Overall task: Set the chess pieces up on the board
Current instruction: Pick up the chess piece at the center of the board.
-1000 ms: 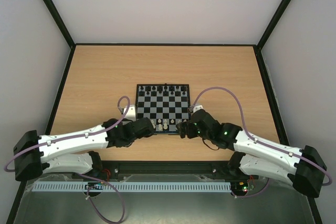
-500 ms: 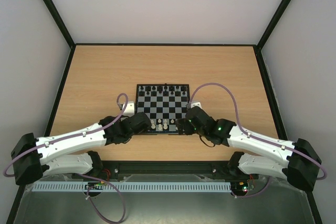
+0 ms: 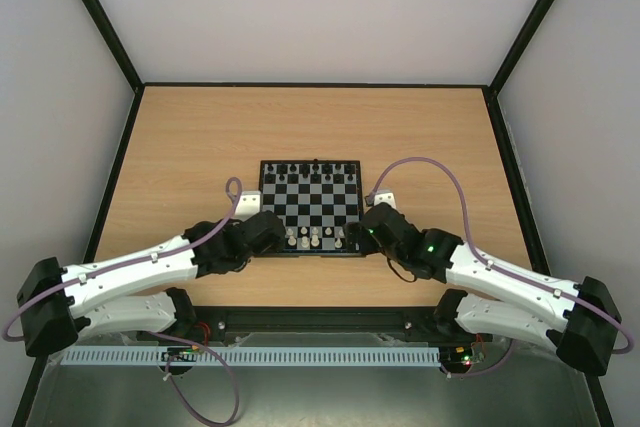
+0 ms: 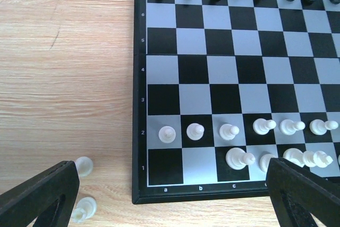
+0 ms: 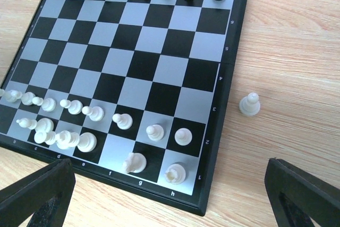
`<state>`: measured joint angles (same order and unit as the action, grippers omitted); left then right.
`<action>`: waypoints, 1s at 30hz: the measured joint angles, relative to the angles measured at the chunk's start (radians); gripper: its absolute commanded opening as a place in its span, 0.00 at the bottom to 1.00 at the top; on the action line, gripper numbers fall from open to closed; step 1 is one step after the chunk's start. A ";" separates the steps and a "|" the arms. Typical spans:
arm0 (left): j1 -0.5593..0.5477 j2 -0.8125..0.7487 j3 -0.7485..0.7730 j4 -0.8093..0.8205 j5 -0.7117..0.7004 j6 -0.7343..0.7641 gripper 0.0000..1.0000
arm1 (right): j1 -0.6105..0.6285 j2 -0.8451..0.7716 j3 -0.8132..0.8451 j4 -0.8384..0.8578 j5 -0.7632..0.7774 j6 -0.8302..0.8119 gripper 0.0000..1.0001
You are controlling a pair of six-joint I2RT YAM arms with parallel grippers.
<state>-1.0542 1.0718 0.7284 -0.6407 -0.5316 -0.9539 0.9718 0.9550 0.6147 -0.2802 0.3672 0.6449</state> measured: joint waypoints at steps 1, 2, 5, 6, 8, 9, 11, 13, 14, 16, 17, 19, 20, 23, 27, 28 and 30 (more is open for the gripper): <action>0.001 -0.003 0.000 0.005 0.002 0.006 0.99 | -0.002 0.000 0.000 -0.001 0.005 0.000 0.99; 0.002 -0.006 0.000 0.009 0.003 0.012 0.99 | -0.003 0.000 0.000 -0.002 0.008 0.000 0.99; 0.006 -0.012 0.000 0.026 0.007 0.029 0.99 | -0.009 0.000 0.000 -0.005 0.022 -0.001 0.98; 0.006 -0.012 0.000 0.028 0.008 0.034 0.99 | -0.011 0.001 0.000 -0.005 0.026 -0.001 0.98; 0.010 -0.012 0.000 0.031 0.009 0.043 1.00 | -0.016 0.001 0.000 -0.005 0.029 -0.001 0.99; 0.013 -0.012 0.000 0.032 0.010 0.048 0.99 | -0.018 0.001 0.000 -0.005 0.031 -0.001 0.99; 0.019 -0.012 0.000 0.034 0.012 0.055 0.99 | -0.020 0.001 -0.001 -0.005 0.032 -0.001 0.98; 0.024 -0.012 0.000 0.037 0.013 0.058 0.99 | -0.022 0.001 -0.001 -0.004 0.032 -0.002 0.99; 0.026 -0.012 0.000 0.039 0.013 0.058 0.99 | -0.023 0.001 -0.002 -0.004 0.032 -0.002 0.98; 0.028 -0.012 0.000 0.042 0.014 0.061 0.99 | -0.024 0.001 -0.003 -0.003 0.031 -0.002 0.99; 0.028 -0.012 0.000 0.045 0.015 0.062 0.99 | -0.024 0.001 -0.003 -0.002 0.031 -0.002 0.99; 0.028 -0.011 0.000 0.045 0.016 0.064 0.99 | -0.024 0.001 -0.005 -0.001 0.029 -0.002 0.99; 0.028 -0.011 0.000 0.045 0.016 0.064 0.99 | -0.024 0.001 -0.005 0.000 0.027 -0.002 0.99; 0.030 -0.006 0.003 0.044 0.017 0.064 0.99 | -0.024 0.001 -0.006 0.005 0.023 -0.002 0.99; 0.034 0.000 0.006 0.044 0.016 0.064 1.00 | -0.024 0.000 -0.006 0.012 0.017 -0.002 0.99; 0.034 0.001 0.006 0.045 0.016 0.064 1.00 | -0.024 0.000 -0.006 0.012 0.015 -0.002 0.99; 0.035 0.003 0.006 0.045 0.016 0.064 0.99 | -0.024 -0.002 -0.006 0.012 0.011 -0.002 0.99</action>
<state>-1.0195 1.0748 0.7341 -0.5961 -0.5159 -0.8902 0.9482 0.9535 0.6083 -0.2684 0.3782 0.6430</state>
